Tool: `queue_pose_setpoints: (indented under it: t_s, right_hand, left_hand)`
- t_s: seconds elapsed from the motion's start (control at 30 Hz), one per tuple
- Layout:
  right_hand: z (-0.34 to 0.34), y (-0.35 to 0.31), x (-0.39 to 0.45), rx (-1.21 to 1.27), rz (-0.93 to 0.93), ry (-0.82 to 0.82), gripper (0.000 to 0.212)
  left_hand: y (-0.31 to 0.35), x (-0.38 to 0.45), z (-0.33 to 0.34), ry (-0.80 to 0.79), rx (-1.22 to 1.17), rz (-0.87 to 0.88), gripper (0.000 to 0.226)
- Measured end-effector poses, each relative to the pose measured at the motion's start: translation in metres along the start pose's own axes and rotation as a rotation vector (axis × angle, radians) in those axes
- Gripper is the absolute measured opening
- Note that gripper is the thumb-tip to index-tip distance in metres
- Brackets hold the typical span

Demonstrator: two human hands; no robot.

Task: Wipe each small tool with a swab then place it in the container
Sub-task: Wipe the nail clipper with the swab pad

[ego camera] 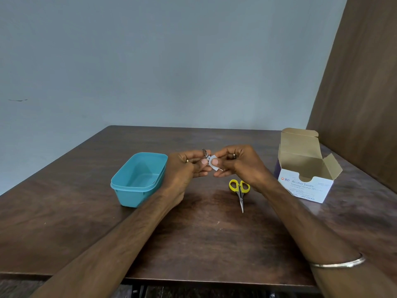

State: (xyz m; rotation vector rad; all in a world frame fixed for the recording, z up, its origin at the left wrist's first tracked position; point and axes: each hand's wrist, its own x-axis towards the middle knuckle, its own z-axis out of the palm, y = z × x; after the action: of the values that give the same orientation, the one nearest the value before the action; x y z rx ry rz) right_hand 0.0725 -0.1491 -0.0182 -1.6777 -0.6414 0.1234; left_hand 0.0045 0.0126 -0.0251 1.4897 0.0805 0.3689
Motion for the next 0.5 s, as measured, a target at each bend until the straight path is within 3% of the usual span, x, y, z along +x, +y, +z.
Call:
queue_pose_setpoints:
  t_s: [0.2,0.37,0.5]
  right_hand:
    - [0.0035,-0.0002,0.0000,0.000,0.004,0.004,0.026]
    - [0.0044,-0.0001,0.0008,0.016,0.001,0.042,0.024]
    - [0.0048,0.0019,0.0012,0.027,0.003,0.019,0.026]
  left_hand:
    - [0.0004,-0.0024,0.0015,0.039,0.048,0.077,0.020]
    - [-0.0010,-0.0043,0.0042,0.095,0.292,0.272,0.002]
    - [-0.0045,-0.0017,0.0030,0.145,0.428,0.336,0.011]
